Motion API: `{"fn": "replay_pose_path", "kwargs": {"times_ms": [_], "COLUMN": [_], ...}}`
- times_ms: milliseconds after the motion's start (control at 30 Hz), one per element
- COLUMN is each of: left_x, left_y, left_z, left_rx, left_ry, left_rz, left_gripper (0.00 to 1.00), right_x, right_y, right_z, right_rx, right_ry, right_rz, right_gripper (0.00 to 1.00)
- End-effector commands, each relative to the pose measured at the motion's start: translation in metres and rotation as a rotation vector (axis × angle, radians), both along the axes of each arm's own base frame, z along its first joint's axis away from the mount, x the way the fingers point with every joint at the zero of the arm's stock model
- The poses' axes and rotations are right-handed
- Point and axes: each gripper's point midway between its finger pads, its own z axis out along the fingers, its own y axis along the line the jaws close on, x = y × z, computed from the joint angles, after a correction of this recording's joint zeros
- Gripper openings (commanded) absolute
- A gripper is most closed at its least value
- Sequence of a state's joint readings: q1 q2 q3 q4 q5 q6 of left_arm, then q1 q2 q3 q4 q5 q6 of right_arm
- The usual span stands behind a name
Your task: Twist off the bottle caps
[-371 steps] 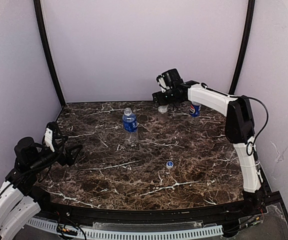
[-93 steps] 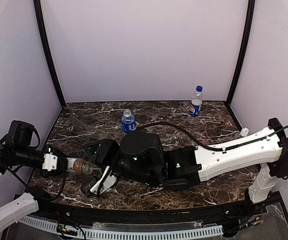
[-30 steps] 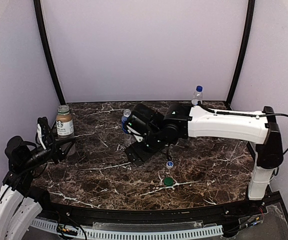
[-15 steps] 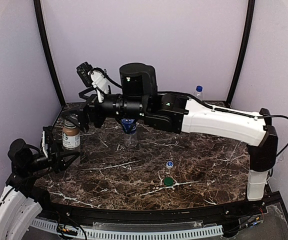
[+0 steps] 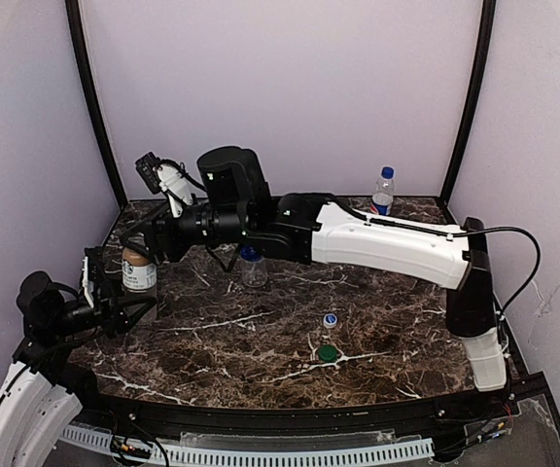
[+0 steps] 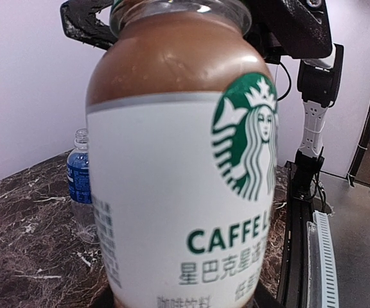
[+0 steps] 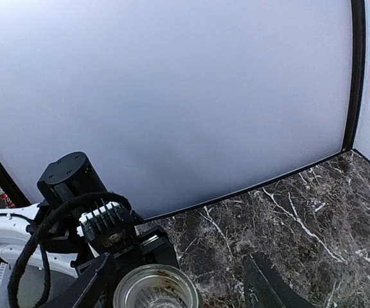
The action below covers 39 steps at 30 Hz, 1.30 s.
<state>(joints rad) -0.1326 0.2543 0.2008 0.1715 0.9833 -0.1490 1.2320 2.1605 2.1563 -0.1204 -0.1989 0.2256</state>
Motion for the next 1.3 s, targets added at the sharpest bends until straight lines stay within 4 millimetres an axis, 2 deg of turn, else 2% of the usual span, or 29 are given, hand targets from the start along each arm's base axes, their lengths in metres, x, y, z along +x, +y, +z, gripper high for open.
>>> {"fn": "replay_pose_path", "kwargs": {"times_ms": [0,133,300,333,400,467,533,600,667,700,767,833,900,1033,1100,1267], "left_x": [-0.001,0.000,0.000,0.000,0.000,0.000,0.000,0.001,0.002,0.005,0.007,0.007,0.008,0.011,0.013,0.016], "left_y": [0.000,0.001,0.001,0.001,0.001,0.001,0.001,0.001,0.002,0.004,0.005,0.005,0.006,0.007,0.008,0.010], "left_z": [0.001,0.001,0.001,0.001,0.001,0.002,0.001,0.001,0.000,0.000,-0.001,-0.002,-0.004,-0.007,-0.008,-0.009], "left_rx": [-0.002,-0.001,0.000,0.000,0.000,0.000,0.001,0.002,0.005,0.006,0.009,0.008,0.008,0.012,0.015,0.020], "left_ry": [-0.031,-0.033,-0.034,-0.033,-0.034,-0.035,-0.035,-0.034,-0.036,-0.036,-0.037,-0.031,-0.022,-0.014,-0.013,-0.008], "left_rz": [-0.002,0.007,0.005,0.006,0.007,0.009,0.008,0.012,0.025,0.040,0.055,0.060,0.062,0.079,0.094,0.115], "left_gripper": [0.42,0.43,0.43,0.42,0.42,0.42,0.42,0.42,0.44,0.47,0.64,0.94,0.98,0.99,0.99,0.99], "right_x": [-0.001,-0.005,-0.007,-0.008,-0.008,-0.007,-0.008,-0.008,-0.011,-0.012,-0.013,-0.012,-0.007,0.015,0.029,0.044], "right_y": [0.004,0.007,0.007,0.007,0.007,0.006,0.005,0.004,0.002,0.001,-0.005,-0.012,-0.022,-0.051,-0.065,-0.087], "right_z": [-0.005,-0.011,-0.012,-0.012,-0.012,-0.011,-0.011,-0.009,-0.006,-0.004,0.004,0.012,0.019,0.017,0.004,-0.057], "right_rx": [0.007,-0.001,-0.003,-0.001,-0.002,0.000,-0.002,0.001,0.004,0.006,0.013,0.017,0.014,-0.047,-0.098,-0.211], "right_ry": [0.060,0.087,0.096,0.095,0.095,0.096,0.100,0.096,0.085,0.078,0.055,0.021,-0.023,-0.127,-0.170,-0.233], "right_rz": [0.037,0.059,0.068,0.073,0.076,0.075,0.075,0.081,0.094,0.101,0.101,0.085,0.043,-0.120,-0.208,-0.307], "right_gripper": [0.62,0.65,0.62,0.59,0.51,0.38,0.18,0.07,0.00,0.00,0.00,0.00,0.00,0.00,0.00,0.00]}}
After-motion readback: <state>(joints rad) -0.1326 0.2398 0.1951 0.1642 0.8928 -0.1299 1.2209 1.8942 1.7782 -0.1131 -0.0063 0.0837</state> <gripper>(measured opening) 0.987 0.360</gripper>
